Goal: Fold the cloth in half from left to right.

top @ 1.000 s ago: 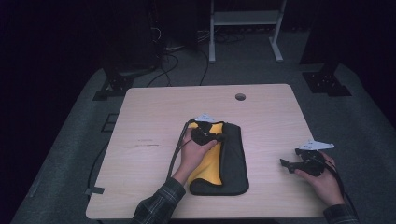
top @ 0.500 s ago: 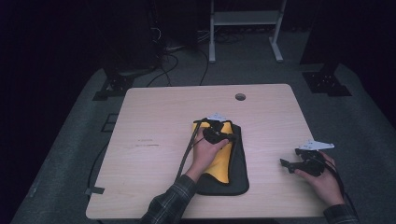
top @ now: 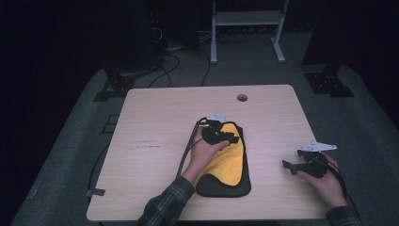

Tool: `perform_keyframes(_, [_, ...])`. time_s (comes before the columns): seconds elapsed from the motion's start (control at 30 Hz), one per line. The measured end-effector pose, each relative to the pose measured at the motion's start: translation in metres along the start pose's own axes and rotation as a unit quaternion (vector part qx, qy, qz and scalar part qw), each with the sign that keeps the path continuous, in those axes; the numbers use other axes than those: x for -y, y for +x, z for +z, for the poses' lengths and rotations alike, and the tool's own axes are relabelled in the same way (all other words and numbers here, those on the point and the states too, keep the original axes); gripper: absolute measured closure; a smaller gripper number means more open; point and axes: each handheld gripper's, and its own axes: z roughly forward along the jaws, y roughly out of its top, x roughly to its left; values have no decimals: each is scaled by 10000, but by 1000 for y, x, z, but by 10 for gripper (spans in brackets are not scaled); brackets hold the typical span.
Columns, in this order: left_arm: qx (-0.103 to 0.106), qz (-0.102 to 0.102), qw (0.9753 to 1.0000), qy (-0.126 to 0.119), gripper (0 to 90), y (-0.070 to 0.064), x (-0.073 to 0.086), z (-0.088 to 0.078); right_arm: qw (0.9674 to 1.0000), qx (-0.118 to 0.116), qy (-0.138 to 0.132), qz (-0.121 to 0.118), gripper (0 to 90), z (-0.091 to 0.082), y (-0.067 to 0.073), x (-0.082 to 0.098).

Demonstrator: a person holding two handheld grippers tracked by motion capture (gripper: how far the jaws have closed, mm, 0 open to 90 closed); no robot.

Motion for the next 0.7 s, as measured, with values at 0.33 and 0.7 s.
perform_keyframes(0.33, [-655, 180, 9976, 146, 512, 12, 34, -50, 10000, 1, 6, -3, 174, 0, 0, 0])
perform_keyframes(0.7, [-1135, 5, 9928, 375, 363, 30, 78, -85, 10000, 5, -1, 7, 182, 0, 0, 0])
